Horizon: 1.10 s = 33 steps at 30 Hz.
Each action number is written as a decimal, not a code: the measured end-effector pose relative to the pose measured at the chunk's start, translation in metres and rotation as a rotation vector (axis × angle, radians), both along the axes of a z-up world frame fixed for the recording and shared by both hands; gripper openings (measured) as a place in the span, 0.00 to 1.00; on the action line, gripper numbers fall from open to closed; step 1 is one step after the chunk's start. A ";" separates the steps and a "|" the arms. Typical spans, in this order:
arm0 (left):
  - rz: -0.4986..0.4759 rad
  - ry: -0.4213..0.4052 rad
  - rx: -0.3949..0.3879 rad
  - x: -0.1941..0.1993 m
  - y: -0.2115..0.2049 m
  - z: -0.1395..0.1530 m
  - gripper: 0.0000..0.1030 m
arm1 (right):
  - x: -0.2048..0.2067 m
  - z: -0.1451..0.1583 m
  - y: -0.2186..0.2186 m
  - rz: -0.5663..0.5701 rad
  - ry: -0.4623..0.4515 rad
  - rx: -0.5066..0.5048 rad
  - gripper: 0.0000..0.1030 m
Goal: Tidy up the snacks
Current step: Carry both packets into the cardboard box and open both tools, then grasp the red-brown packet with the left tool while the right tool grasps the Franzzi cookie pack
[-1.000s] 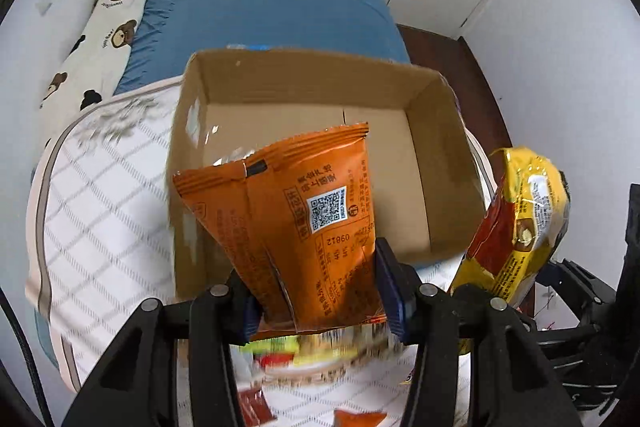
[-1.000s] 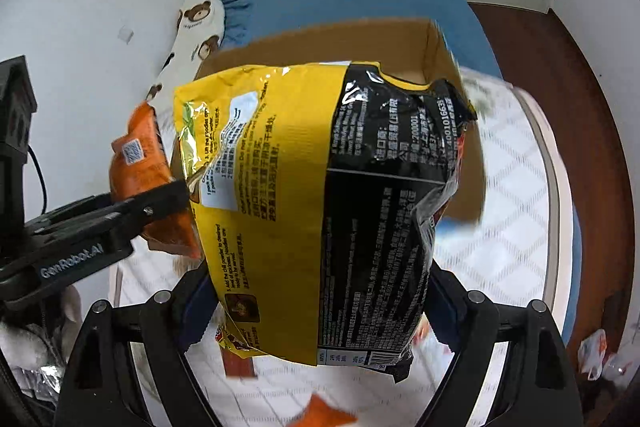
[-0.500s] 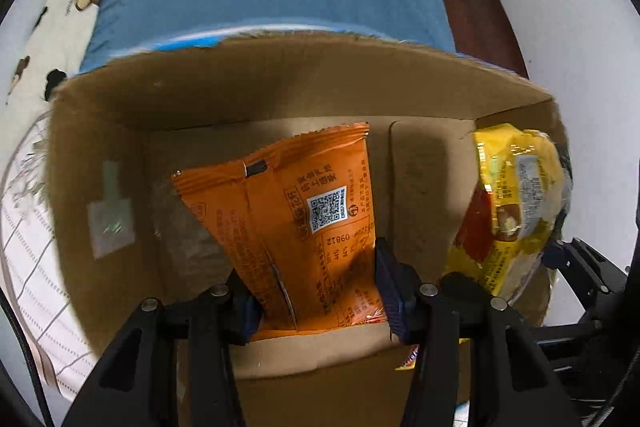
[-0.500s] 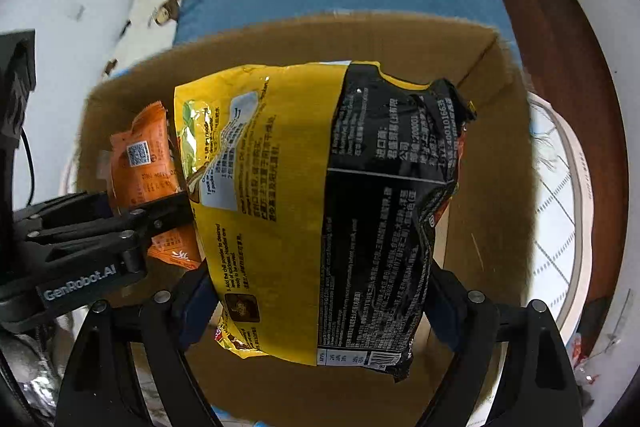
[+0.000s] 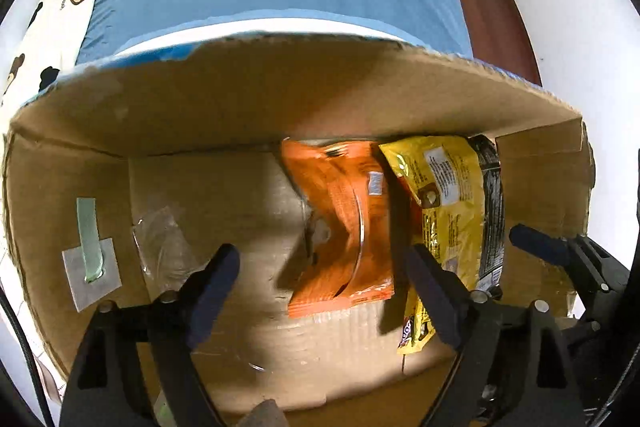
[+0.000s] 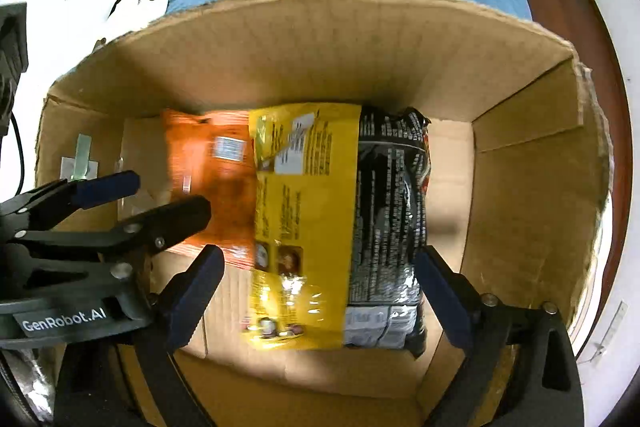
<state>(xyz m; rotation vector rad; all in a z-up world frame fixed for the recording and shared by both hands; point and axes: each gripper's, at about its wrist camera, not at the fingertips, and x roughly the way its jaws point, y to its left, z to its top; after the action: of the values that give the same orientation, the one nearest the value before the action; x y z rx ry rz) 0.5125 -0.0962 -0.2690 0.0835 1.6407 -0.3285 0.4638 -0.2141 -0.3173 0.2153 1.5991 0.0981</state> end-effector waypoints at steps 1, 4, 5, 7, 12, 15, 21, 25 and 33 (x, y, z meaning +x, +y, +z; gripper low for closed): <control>0.003 -0.006 -0.001 -0.002 0.003 0.001 0.83 | -0.001 0.003 -0.001 0.002 -0.010 -0.007 0.95; 0.020 -0.045 -0.018 -0.006 0.011 0.009 0.83 | -0.002 0.014 -0.005 -0.020 -0.027 -0.007 0.95; 0.025 -0.065 -0.019 -0.010 0.015 0.014 0.83 | -0.004 0.017 -0.007 -0.027 -0.035 -0.008 0.95; 0.033 -0.111 -0.015 -0.020 0.021 0.025 0.83 | -0.013 0.035 -0.007 -0.032 -0.059 -0.021 0.95; 0.047 -0.209 -0.007 -0.046 0.031 0.049 0.83 | -0.038 0.062 -0.005 -0.051 -0.112 -0.047 0.95; 0.056 -0.258 -0.009 -0.061 0.036 0.066 0.83 | -0.055 0.081 -0.002 -0.057 -0.144 -0.060 0.95; 0.060 -0.360 -0.004 -0.086 0.043 0.101 0.83 | -0.081 0.108 0.004 -0.081 -0.218 -0.083 0.95; 0.063 -0.422 0.003 -0.103 0.041 0.125 0.83 | -0.104 0.127 0.007 -0.077 -0.249 -0.093 0.95; 0.071 -0.499 -0.004 -0.149 0.056 0.164 0.83 | -0.139 0.160 0.013 -0.074 -0.317 -0.113 0.95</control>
<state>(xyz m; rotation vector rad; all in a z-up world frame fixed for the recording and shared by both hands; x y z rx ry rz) 0.3632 -0.0407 -0.1049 0.0947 1.1459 -0.2330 0.3251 -0.2010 -0.1577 0.1621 1.2753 -0.0152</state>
